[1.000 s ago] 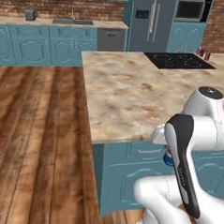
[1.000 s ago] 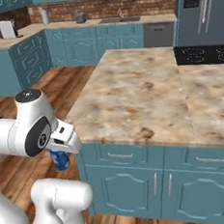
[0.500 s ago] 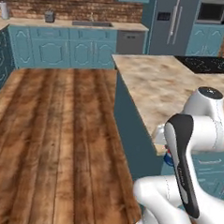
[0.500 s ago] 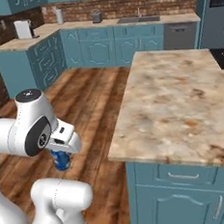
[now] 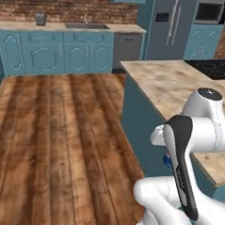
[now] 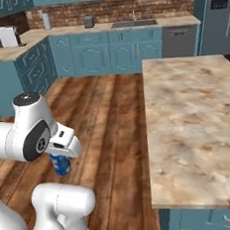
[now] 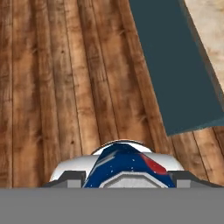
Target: Four empty soda cans are scattered around the kitchen. Gather all the cans and cluster them next to the stove for recycling.
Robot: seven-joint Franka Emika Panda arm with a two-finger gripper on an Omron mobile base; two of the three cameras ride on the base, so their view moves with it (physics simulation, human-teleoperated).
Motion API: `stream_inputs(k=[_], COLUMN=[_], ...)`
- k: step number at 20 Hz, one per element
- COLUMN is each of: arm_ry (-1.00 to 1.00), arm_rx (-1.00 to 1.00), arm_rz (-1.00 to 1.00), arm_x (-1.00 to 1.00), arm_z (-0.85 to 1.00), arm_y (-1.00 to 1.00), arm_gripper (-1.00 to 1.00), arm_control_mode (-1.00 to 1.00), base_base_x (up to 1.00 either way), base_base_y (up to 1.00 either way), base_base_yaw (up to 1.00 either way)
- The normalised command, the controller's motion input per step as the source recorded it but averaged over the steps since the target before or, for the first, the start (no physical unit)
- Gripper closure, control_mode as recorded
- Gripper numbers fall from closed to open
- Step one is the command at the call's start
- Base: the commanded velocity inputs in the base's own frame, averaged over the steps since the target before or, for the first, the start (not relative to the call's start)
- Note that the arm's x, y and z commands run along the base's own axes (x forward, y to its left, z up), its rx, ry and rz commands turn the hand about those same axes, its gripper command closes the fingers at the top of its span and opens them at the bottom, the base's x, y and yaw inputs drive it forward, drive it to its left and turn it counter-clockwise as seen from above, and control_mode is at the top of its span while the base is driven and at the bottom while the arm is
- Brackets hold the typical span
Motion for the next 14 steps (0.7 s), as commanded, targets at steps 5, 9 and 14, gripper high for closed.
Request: stream_inputs(k=[5, 9, 14], arm_ry=[0.0, 0.0, 0.0], arm_rx=[0.0, 0.0, 0.0], arm_rz=[0.0, 0.0, 0.0], arm_x=[0.0, 0.0, 0.0], arm_z=[0.0, 0.0, 0.0], arm_y=[0.0, 0.0, 0.0], arm_gripper=[1.0, 1.0, 1.0], arm_control_mode=[1.0, 1.0, 1.0], base_base_x=[1.0, 1.0, 1.0], base_base_y=[0.8, 0.92, 1.0], base_base_yaw=[-0.38, -0.39, -0.43])
